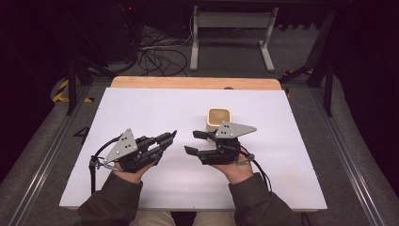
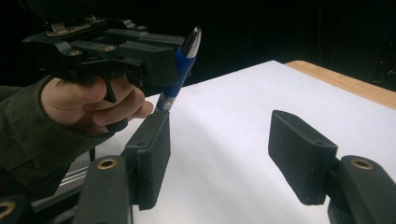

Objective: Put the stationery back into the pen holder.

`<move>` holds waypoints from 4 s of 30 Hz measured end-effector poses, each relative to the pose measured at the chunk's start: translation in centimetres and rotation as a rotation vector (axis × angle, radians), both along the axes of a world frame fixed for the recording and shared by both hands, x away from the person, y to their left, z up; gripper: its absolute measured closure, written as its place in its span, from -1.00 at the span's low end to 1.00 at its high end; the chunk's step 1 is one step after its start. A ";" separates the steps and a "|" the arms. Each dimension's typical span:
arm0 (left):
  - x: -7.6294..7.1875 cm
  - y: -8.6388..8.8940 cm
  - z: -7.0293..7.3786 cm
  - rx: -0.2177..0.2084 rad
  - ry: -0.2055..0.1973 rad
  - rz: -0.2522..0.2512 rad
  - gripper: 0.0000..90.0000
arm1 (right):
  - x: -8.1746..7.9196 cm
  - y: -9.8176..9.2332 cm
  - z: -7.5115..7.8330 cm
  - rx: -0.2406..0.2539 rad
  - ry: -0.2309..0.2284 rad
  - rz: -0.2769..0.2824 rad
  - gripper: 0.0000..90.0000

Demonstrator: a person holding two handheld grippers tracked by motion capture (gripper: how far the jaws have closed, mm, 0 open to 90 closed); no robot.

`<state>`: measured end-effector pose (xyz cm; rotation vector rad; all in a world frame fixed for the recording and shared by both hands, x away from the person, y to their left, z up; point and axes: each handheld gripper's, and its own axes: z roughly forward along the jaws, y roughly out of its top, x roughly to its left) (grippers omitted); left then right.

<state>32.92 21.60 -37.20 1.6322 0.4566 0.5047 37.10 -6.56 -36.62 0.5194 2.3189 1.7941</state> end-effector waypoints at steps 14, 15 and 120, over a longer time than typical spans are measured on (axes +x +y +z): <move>-0.5 -0.7 0.0 -0.016 -0.023 -0.009 0.76 | -0.5 2.3 -1.0 -0.014 0.026 0.064 -0.03; -0.5 -0.8 0.0 -0.017 -0.023 -0.015 0.76 | -0.6 2.4 -1.0 -0.013 0.030 0.067 -0.02; 0.7 1.4 0.4 0.028 0.104 0.133 -0.33 | 3.0 -2.2 0.4 0.073 -0.083 -0.191 0.76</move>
